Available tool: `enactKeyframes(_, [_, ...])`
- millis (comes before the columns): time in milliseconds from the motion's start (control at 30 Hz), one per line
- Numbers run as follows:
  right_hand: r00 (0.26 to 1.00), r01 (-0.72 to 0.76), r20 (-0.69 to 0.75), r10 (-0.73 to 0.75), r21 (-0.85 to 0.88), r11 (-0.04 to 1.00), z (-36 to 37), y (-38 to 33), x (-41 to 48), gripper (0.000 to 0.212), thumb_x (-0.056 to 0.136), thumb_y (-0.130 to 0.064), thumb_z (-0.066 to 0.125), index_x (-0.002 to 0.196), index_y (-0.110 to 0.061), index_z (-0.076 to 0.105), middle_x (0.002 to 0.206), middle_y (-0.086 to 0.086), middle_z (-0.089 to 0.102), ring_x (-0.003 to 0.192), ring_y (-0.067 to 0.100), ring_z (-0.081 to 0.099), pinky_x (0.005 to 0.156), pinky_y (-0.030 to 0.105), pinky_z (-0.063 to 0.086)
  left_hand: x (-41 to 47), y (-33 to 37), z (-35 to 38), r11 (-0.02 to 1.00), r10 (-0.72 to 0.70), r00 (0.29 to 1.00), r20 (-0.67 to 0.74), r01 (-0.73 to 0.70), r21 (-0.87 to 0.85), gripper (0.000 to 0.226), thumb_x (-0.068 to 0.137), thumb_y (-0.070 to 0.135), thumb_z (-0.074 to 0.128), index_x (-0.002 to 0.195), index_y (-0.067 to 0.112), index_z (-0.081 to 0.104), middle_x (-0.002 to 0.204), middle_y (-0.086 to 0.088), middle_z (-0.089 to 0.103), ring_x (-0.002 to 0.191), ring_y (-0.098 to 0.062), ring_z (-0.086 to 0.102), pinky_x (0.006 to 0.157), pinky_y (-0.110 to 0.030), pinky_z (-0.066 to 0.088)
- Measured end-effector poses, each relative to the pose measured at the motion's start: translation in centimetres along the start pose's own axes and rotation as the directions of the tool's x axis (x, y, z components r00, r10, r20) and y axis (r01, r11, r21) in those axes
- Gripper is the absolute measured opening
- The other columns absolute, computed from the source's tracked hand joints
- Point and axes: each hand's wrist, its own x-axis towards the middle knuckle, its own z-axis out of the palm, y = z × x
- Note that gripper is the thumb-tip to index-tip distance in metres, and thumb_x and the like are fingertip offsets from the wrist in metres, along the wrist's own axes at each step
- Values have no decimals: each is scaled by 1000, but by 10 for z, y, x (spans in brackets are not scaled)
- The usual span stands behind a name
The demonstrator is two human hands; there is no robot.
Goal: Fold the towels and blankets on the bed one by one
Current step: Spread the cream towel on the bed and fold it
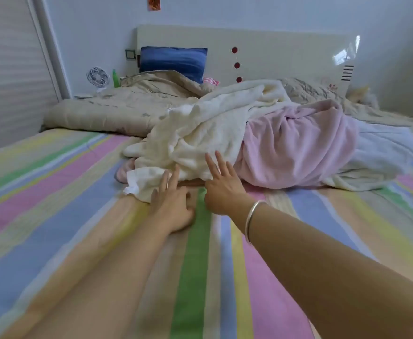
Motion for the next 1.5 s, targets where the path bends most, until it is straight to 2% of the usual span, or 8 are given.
enactKeyframes(233, [993, 9, -120, -3, 48, 999, -12, 5, -13, 38, 87, -21, 46, 121, -14, 60, 128, 7, 55, 125, 25, 43, 113, 30, 19, -7, 3, -4, 998, -19, 999, 45, 16, 68, 51, 90, 32, 49, 134, 7, 44, 138, -6, 43, 127, -25, 38, 101, -38, 40])
enactKeyframes(400, [952, -155, -170, 256, 454, 877, -52, 12, -87, 14, 84, -21, 55, 96, -13, 55, 104, 6, 60, 104, 26, 49, 79, 29, 34, -76, 33, -37, 995, 98, 993, 59, -98, -3, 47, 89, 28, 49, 132, 10, 45, 135, -2, 38, 128, -22, 31, 101, -37, 39])
enactKeyframes(600, [902, -253, -159, 401, 555, 792, -112, 12, -210, 21, 81, -15, 57, 89, -19, 39, 83, -2, 55, 77, 24, 54, 55, 30, 29, -183, 70, -98, 982, 164, 981, -103, -153, 111, 45, 92, 37, 47, 132, 16, 47, 134, 1, 42, 128, -21, 31, 111, -35, 26])
enactKeyframes(767, [931, -233, -91, 353, 594, 770, -150, 2, -321, 50, 86, -27, 63, 130, -27, 39, 86, 3, 64, 76, 28, 61, 58, 35, 42, -280, 61, -135, 965, -91, 994, -62, 104, 242, 37, 92, 39, 37, 116, 18, 56, 126, -2, 52, 122, -23, 40, 105, -35, 30])
enactKeyframes(933, [931, -363, 253, 262, 692, 624, -184, 2, -419, 28, 94, -45, 50, 94, -22, 66, 87, 1, 70, 82, 22, 64, 71, 33, 48, -364, 80, -161, 871, -389, 911, 137, 316, 376, 40, 94, 34, 41, 122, 12, 59, 132, -9, 54, 129, -27, 38, 101, -34, 32])
enactKeyframes(1200, [817, -548, 498, 291, 826, 127, -240, 27, -549, 40, 98, -42, 46, 97, -8, 67, 74, 6, 66, 60, 19, 58, 53, 24, 44, -425, 176, -162, 940, -341, 921, 188, 330, 86, 23, 92, 19, 44, 99, 8, 62, 107, -15, 58, 99, -28, 57, 80, -37, 47])
enactKeyframes(1367, [773, -286, 508, 381, 815, -505, -268, 106, -594, 35, 100, -37, 44, 101, -10, 67, 61, 3, 61, 43, 15, 54, 41, 19, 36, -429, 248, -120, 918, -25, 985, 168, 89, -385, 52, 79, 42, 55, 128, 27, 54, 127, -6, 61, 111, -34, 61, 84, -36, 54])
enactKeyframes(1500, [415, 47, 571, 708, 764, -644, -257, 226, -649, 42, 98, -39, 43, 133, -17, 53, 83, -1, 62, 58, 13, 60, 36, 17, 43, -449, 323, -127, 925, 23, 988, 150, 35, -378, 66, 86, 20, 50, 149, 25, 31, 139, -8, 50, 111, -29, 57, 78, -30, 47])
